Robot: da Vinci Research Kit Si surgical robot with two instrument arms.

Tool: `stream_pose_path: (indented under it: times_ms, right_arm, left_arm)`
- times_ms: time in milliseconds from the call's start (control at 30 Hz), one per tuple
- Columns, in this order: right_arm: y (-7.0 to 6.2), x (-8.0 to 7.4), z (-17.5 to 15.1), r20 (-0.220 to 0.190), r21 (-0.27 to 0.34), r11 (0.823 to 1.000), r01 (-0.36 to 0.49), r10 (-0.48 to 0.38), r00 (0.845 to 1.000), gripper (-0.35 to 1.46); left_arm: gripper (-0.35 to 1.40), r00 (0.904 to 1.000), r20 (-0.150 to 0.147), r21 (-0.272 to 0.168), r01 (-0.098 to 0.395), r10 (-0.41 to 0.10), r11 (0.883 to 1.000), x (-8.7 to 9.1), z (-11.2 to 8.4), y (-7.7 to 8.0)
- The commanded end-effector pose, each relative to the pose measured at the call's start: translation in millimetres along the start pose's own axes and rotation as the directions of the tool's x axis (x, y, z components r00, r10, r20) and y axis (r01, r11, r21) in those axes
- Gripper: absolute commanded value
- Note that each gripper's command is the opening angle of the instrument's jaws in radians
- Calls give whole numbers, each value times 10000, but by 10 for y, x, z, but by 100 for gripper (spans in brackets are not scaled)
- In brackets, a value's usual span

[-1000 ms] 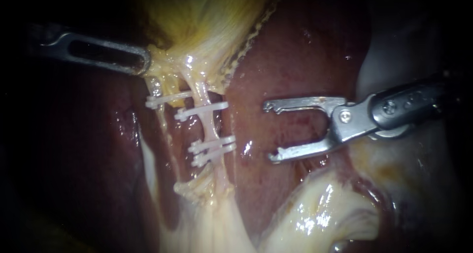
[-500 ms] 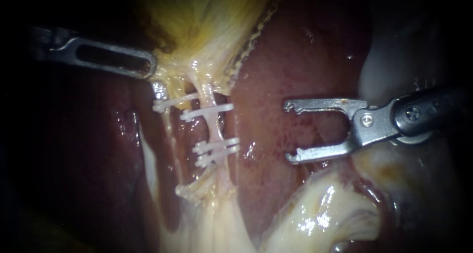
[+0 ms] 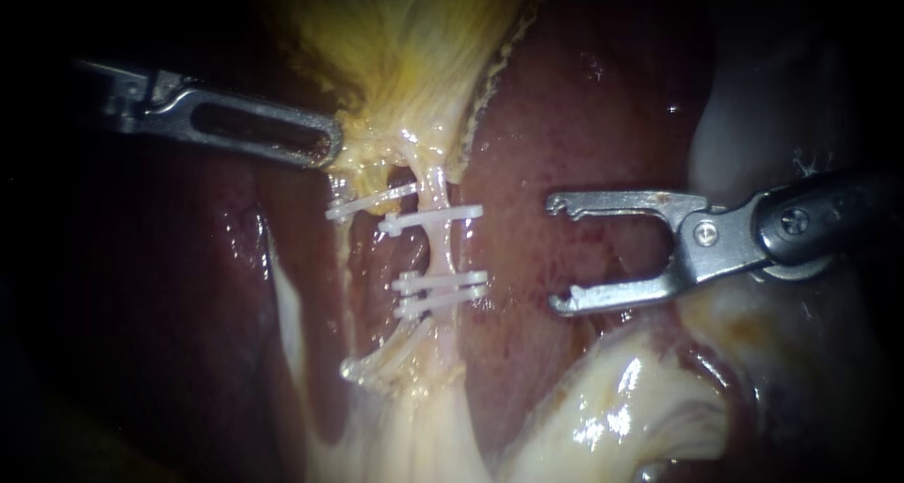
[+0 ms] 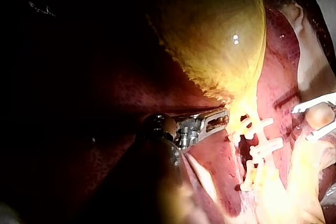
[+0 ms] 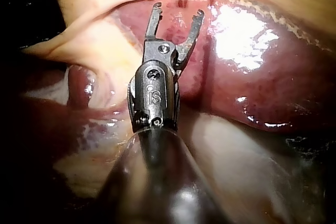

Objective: Going back third clip right tube

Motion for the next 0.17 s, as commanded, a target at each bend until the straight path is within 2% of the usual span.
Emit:
stream_pose_path:
  times_ms: [33, 167]
  right_arm:
    - [0, 0, 0, 7, -18, 10000, -10, 10, 10000, 50]
    - [0, 1, 3, 18, -77, 9999, -80, 80, 10000, 50]
  left_arm:
    - [-35, 10000, -4, 12, -1, 1, 10000, 0, -1, 0]
    - [-35, 10000, -17, 29, -5, 5, 10000, 0, -3, 0]
